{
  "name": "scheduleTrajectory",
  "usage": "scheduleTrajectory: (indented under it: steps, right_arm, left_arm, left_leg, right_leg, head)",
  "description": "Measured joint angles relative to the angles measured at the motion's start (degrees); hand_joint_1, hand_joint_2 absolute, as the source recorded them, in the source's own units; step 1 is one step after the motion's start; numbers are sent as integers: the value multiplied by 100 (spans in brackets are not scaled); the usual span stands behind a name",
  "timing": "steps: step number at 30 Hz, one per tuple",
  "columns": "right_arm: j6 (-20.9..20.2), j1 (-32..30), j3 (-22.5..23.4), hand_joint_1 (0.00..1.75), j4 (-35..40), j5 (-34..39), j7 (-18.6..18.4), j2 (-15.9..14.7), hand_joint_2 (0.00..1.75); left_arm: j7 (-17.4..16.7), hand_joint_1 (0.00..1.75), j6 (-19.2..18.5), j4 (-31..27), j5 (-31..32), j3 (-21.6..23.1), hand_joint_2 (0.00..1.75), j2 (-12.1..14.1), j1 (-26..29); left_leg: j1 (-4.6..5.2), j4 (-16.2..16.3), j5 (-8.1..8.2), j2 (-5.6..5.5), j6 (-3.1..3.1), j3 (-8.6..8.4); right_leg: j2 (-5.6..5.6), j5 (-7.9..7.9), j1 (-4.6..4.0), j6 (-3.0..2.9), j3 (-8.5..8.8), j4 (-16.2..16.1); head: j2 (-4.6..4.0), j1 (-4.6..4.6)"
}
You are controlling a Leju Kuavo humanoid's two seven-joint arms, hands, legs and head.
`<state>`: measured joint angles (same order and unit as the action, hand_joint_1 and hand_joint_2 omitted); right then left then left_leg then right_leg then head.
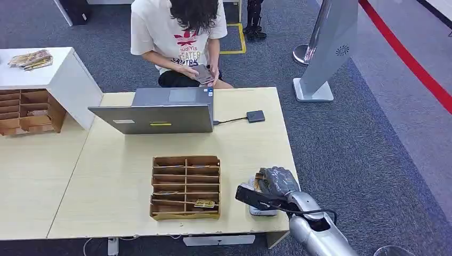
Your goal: Pass the card to the sensor for recognition and then transmit it.
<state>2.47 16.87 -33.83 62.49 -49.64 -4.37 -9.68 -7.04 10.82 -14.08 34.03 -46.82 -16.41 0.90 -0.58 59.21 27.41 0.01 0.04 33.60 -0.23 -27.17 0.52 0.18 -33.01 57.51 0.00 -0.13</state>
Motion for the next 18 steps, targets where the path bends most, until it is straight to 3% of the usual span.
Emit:
scheduleTrajectory:
  steps: [18]
  right_arm:
    - [-2,3,-2,175,-2,0,2,0,175]
  left_arm:
    - [20,0,-2,-79,0,-2,0,-44,29]
  left_leg:
    - [0,0,0,0,0,-1]
  right_leg:
    - [0,0,0,0,1,0]
  head:
    - [0,0]
